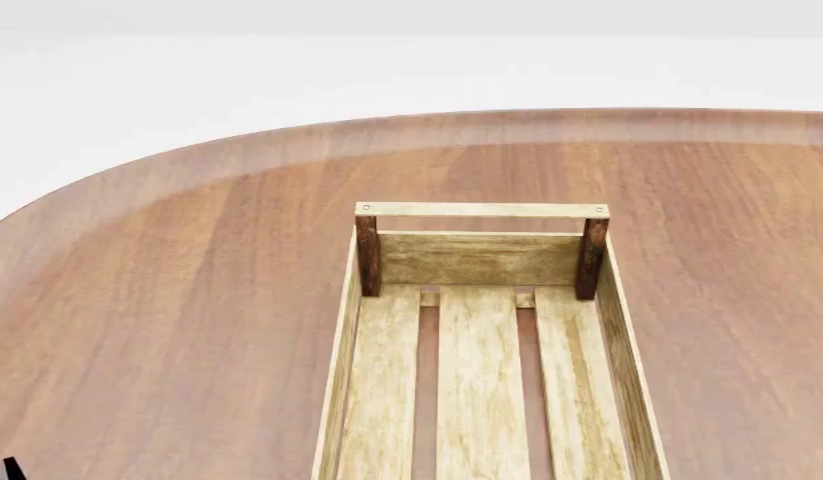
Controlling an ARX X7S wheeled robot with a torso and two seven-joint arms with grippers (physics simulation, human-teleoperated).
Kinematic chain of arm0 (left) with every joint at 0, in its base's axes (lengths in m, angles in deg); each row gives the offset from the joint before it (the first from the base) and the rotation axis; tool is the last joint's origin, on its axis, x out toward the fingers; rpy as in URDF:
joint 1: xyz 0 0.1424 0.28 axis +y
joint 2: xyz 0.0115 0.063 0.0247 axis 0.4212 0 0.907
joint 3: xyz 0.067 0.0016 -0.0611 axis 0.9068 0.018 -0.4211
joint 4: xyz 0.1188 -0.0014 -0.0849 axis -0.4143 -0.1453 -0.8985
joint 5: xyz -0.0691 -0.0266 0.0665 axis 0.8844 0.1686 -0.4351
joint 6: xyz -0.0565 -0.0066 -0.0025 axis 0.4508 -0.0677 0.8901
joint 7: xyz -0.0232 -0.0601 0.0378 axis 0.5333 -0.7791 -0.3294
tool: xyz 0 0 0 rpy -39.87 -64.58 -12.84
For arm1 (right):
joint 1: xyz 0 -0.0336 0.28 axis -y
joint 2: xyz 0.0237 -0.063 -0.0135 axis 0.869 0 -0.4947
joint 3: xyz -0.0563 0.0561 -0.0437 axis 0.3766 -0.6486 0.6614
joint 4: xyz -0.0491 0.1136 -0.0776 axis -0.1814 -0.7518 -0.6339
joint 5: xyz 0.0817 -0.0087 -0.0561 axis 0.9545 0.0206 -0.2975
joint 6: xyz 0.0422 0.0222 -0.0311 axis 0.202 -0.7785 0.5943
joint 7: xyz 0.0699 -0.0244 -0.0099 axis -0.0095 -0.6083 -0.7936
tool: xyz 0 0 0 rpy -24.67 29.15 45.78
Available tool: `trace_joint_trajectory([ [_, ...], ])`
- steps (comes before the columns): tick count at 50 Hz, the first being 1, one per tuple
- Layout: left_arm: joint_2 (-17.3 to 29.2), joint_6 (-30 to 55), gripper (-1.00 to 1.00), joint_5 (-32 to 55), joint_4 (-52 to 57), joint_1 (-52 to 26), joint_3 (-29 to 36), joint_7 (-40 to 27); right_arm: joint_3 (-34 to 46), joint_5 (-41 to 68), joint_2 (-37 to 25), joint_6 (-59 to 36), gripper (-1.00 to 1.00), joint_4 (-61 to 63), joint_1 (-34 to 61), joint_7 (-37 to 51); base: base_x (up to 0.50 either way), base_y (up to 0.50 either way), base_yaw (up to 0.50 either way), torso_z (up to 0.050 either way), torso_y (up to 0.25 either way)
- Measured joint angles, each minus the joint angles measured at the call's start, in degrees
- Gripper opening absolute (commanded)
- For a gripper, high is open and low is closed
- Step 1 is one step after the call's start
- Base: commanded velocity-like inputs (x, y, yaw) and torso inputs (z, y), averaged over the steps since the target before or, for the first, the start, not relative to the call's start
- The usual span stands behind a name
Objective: Pick up the cream cheese and put it in the tray.
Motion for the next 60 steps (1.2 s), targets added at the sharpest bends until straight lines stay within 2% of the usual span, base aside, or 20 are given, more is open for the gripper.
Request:
trace_joint_trajectory([
  [60, 0.42, 1.14, 1.00, 0.22, -0.17, -0.61, 0.69, -1.10, 0.04, 0.81, -2.93, -0.95, 1.00, -10.51, 6.32, -2.72, 0.00, 0.00, 0.00, 0.000, 0.000],
])
